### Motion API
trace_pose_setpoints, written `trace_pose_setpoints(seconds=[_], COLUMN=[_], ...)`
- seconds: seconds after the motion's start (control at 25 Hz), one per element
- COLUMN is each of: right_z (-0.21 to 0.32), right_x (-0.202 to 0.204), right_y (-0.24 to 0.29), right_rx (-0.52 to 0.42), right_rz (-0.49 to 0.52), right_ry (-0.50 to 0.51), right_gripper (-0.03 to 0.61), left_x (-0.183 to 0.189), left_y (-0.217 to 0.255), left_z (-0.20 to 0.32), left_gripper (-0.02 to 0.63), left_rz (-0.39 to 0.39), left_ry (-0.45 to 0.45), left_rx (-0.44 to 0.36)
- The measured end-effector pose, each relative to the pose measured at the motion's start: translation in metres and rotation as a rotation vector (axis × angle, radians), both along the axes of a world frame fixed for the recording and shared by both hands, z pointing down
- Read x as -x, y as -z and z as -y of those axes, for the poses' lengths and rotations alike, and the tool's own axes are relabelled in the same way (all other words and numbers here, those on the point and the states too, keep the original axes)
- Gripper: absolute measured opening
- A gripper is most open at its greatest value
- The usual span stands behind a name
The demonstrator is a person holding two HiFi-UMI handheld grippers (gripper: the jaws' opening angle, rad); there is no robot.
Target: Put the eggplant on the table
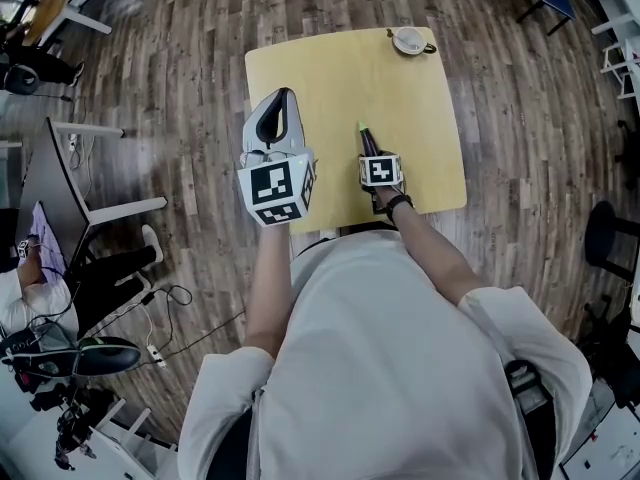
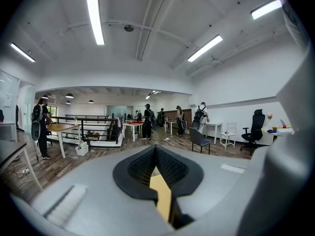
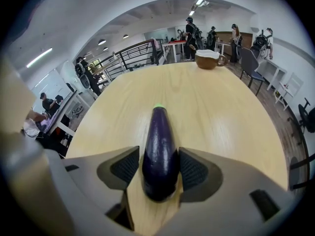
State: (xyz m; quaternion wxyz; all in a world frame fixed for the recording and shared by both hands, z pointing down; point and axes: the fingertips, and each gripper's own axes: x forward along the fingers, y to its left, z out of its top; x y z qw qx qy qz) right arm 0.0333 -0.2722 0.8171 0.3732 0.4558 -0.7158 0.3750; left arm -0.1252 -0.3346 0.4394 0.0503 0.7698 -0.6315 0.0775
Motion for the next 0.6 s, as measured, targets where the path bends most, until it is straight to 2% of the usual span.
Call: trace_pose_setpoints(seconds=[0.16, 0.6], right_z=[-0.003, 0.031], right_x=[0.001, -0.01], right_y=[0.004, 0.059], right_rx=[-0.012, -0.192], right_rz=[0.024, 0.048], right_ry=[-0.002, -0.059], right_gripper=[0.262, 0.268], left_x=[-0.003, -0.005], left_y=[0.002, 0.004], left_z=[-0.008, -0.009], left_gripper=[0.009, 0.009], left_rz=[0.002, -0.014], left_ry=[-0.008, -0.024], left_rx=[-0.012, -0.033])
